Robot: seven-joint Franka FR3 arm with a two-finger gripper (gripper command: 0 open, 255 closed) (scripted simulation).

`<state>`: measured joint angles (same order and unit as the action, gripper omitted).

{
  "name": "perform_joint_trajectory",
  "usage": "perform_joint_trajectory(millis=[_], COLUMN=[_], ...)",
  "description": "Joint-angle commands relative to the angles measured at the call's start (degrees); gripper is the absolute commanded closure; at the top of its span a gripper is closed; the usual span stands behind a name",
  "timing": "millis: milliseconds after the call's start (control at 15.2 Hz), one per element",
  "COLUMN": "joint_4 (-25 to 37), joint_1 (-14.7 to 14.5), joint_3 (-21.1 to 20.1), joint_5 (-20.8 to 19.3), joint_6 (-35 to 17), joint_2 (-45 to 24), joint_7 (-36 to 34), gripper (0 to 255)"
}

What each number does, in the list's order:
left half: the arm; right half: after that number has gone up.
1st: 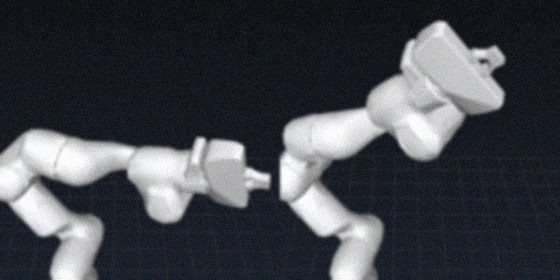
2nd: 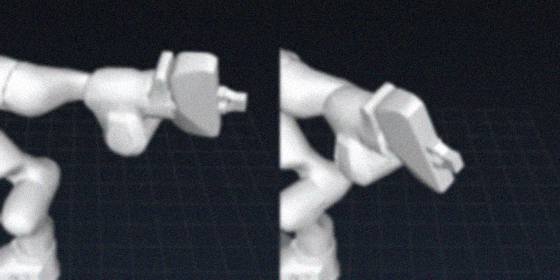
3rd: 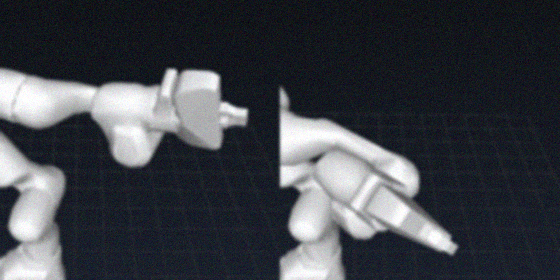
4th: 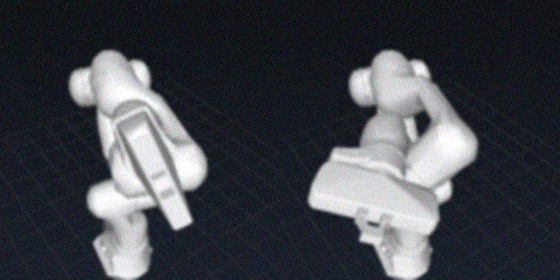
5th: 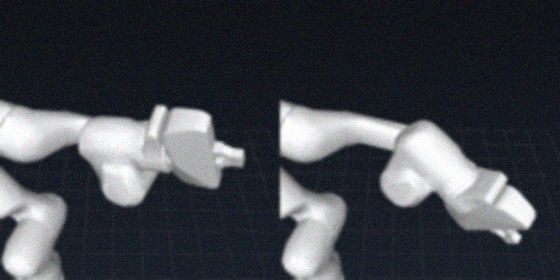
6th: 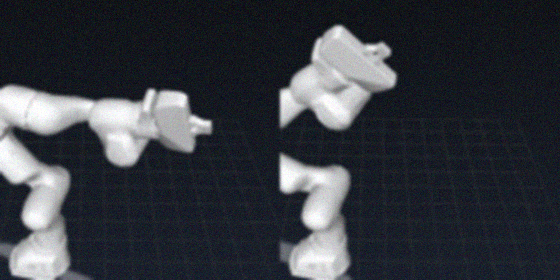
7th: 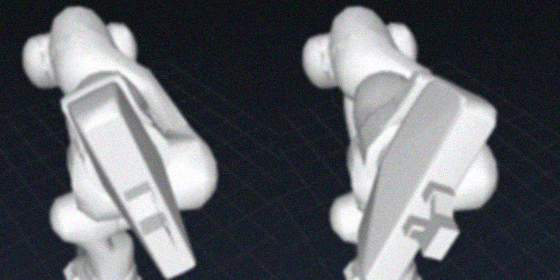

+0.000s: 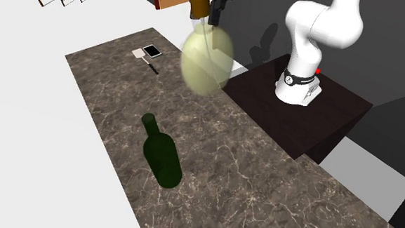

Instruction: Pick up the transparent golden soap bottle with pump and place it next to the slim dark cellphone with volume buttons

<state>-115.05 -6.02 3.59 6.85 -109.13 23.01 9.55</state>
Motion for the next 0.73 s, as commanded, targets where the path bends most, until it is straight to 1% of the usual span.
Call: perform_joint_trajectory(millis=[0, 330, 660], joint_4=[-0.2, -1.6, -1.4], joint_1=[0.6, 2.7, 4.6], joint_3=[1.5, 6.6, 12.0], joint_5=[-0.1, -0.7, -1.5], joint_6=[0.9, 2.8, 4.8], joint_2=[0.9, 3.4, 4.3], joint_7=[2.0, 8.6, 15.3], gripper=[255, 255, 255])
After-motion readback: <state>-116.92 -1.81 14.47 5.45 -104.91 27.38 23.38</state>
